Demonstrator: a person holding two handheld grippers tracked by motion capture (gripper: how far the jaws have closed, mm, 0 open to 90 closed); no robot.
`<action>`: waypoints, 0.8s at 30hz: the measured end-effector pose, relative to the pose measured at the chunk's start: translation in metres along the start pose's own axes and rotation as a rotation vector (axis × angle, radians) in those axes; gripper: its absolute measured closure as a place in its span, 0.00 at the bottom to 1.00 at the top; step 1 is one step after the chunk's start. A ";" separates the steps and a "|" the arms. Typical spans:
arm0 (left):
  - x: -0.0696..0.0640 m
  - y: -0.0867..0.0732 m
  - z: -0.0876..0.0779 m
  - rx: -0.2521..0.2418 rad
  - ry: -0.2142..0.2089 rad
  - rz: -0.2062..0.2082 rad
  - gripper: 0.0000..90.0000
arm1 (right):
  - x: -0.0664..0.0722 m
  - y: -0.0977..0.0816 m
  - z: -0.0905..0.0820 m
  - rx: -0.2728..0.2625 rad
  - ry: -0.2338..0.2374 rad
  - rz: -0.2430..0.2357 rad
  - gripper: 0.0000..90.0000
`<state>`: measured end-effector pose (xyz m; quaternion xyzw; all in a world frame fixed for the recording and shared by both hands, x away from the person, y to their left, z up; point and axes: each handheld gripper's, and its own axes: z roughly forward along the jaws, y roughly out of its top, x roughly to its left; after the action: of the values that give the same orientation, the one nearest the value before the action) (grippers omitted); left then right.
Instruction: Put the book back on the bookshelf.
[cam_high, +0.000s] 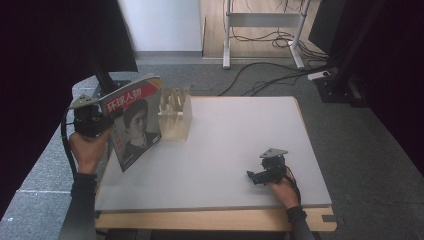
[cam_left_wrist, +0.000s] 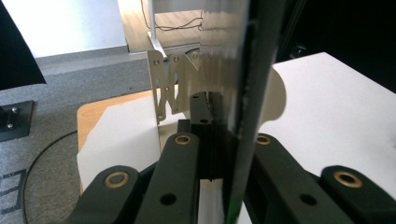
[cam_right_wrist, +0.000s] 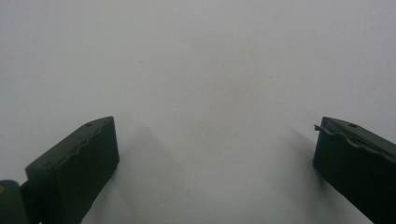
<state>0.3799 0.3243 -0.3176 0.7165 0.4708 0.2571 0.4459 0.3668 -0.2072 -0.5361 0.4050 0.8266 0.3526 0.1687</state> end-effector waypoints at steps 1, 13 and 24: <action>0.002 0.001 0.006 0.001 0.007 -0.001 0.97 | 0.000 0.000 0.000 0.000 -0.001 0.000 0.00; 0.010 0.002 0.039 -0.063 0.036 -0.016 0.97 | 0.000 0.000 0.000 0.000 -0.001 0.000 0.00; 0.012 0.002 0.043 0.030 -0.022 0.013 0.96 | 0.000 0.000 0.000 0.000 -0.001 0.000 0.00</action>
<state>0.4194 0.3176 -0.3371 0.7290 0.4649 0.2453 0.4385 0.3669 -0.2073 -0.5362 0.4050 0.8265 0.3526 0.1692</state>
